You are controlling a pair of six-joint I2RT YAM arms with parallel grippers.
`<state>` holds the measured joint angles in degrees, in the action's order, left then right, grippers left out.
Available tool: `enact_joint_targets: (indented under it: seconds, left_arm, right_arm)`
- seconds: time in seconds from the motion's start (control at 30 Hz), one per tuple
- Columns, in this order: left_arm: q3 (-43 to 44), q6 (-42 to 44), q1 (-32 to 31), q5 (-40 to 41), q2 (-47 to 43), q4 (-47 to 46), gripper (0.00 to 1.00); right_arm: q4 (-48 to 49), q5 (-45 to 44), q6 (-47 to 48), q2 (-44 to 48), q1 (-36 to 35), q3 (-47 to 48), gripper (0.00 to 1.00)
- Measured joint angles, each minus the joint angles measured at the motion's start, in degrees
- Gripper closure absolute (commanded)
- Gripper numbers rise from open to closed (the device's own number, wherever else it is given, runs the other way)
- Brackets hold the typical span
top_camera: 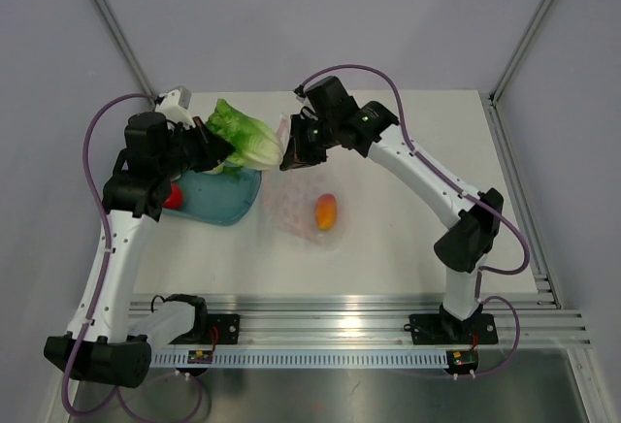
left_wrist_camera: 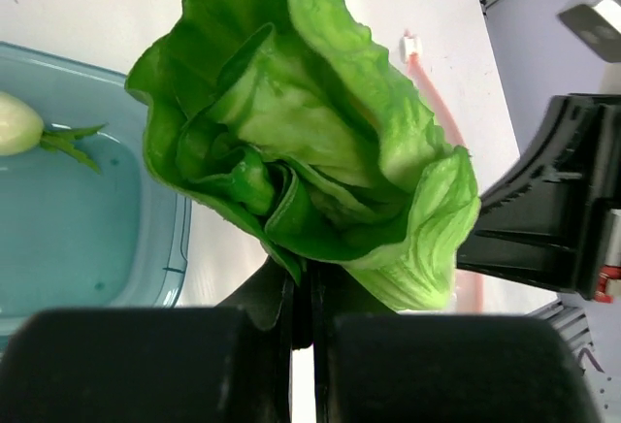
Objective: Place the food in the zip-top bag and seal the zipper
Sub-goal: Place the fake vegetable in the zipper food storage bag.
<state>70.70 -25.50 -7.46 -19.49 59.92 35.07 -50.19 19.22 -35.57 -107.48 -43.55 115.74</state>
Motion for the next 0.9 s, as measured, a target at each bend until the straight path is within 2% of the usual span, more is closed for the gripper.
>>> enact_joint_targets:
  seconds: [0.17,0.37,0.57,0.9]
  left_arm:
    - [4.35,4.07,-0.76,-0.48,0.57,3.06,1.00]
    - [6.47,7.78,-4.68,-1.25,0.85,3.41,1.00]
    - [4.26,9.01,-7.28,-3.15,2.58,6.27,1.00]
    - [0.85,8.11,-7.10,-2.93,2.75,7.50,1.00]
  right_arm:
    - [-0.28,0.61,0.02,-2.89,-0.17,1.60,0.94]
    - [-1.81,0.94,0.15,-6.23,-0.39,4.13,0.94]
    - [-0.92,1.25,0.59,-6.64,-0.68,6.78,0.94]
    - [0.24,1.49,0.55,-6.58,-0.66,6.88,0.94]
